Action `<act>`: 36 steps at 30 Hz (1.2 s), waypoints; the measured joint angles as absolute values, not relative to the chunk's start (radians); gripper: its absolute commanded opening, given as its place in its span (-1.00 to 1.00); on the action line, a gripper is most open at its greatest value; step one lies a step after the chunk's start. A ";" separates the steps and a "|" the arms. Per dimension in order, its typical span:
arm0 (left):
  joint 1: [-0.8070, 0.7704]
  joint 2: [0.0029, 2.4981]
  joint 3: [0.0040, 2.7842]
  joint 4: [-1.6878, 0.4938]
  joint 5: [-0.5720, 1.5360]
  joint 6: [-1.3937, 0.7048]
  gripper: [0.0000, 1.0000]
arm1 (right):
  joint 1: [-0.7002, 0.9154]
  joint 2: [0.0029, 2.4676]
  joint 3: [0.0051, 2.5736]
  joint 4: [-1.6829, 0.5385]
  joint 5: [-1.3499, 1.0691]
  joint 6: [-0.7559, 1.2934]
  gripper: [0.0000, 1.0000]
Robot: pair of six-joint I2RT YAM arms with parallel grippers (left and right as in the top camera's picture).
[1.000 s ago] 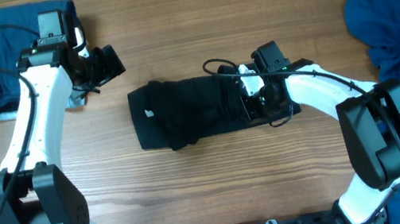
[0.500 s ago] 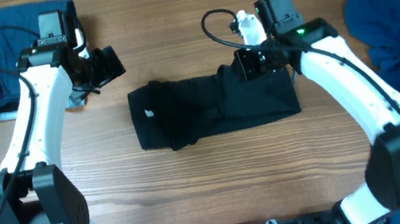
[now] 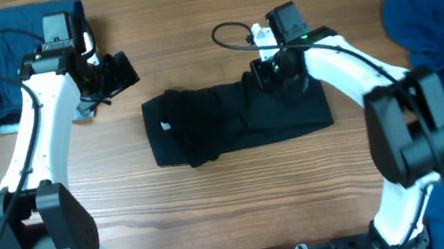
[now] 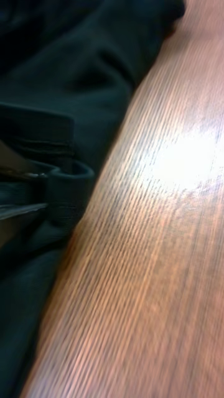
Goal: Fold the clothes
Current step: 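Move the right gripper back to the strip's right end and grasp it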
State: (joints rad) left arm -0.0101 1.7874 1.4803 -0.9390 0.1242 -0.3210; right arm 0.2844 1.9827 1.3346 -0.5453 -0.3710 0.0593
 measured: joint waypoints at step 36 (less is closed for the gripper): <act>-0.010 1.787 1.480 -0.942 0.124 -0.321 0.89 | -0.111 2.041 1.326 -0.940 -0.460 -0.065 0.09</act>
State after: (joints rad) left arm -0.0101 1.7874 1.4803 -0.9424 0.1242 -0.3206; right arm -0.1112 2.0415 1.3262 -0.9398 -0.4599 -0.0647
